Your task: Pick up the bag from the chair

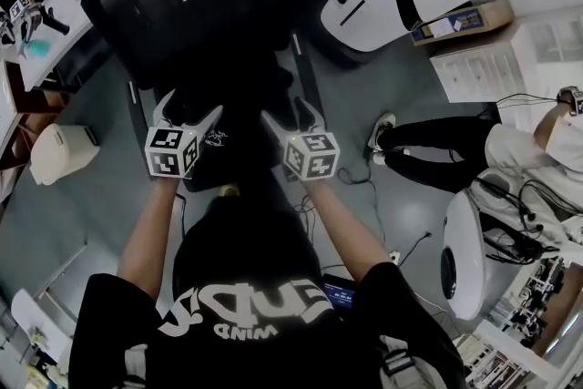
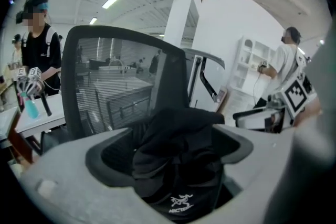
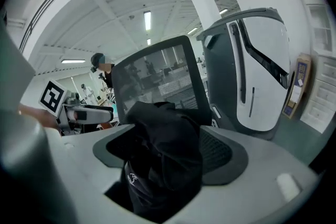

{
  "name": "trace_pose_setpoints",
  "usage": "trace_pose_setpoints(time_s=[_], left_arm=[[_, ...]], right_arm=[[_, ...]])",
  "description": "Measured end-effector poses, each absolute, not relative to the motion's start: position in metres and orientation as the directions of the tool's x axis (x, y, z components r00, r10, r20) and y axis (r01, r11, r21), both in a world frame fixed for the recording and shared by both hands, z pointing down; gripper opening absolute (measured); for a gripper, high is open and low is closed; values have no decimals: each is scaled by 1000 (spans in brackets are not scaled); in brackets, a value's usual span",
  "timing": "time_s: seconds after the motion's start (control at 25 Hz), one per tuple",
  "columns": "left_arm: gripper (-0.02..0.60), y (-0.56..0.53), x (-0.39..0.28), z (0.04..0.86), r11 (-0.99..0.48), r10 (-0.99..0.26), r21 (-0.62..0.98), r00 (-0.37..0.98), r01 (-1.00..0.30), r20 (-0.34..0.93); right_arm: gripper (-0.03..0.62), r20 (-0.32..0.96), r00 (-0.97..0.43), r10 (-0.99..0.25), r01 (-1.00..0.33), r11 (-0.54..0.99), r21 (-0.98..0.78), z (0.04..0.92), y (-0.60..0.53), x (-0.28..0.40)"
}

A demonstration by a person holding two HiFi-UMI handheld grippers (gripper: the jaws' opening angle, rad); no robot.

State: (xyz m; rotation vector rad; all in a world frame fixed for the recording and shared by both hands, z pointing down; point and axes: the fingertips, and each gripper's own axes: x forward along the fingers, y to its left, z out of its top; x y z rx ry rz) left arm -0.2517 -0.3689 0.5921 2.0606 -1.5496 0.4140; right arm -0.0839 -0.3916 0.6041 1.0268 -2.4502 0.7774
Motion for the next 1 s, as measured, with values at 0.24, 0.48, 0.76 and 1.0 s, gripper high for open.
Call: trace_pose_setpoints(time_s=[0.24,0.48,0.76,1.0], left_arm=[[471,-392,-254,646,-192,-757,213,283,-958,589],[509,-409,-254,686,-193,-702,241,306,-951,643],[443,-420,-254,711,-192,-665,257,318,-947,676],[272,-417,-239,708,-228,-648,298,372,-927,664]], right_arm=[[376,546,-640,-541,-763,532,-368,647,-411,-81],[376,570,-659,-491,-744,535,-400,682,-421,-87],[309,593,-655,-468,-746,523,-411,704,-431,-99],[158,576,-681,-452,-726,519,-451,701,-431,-104]])
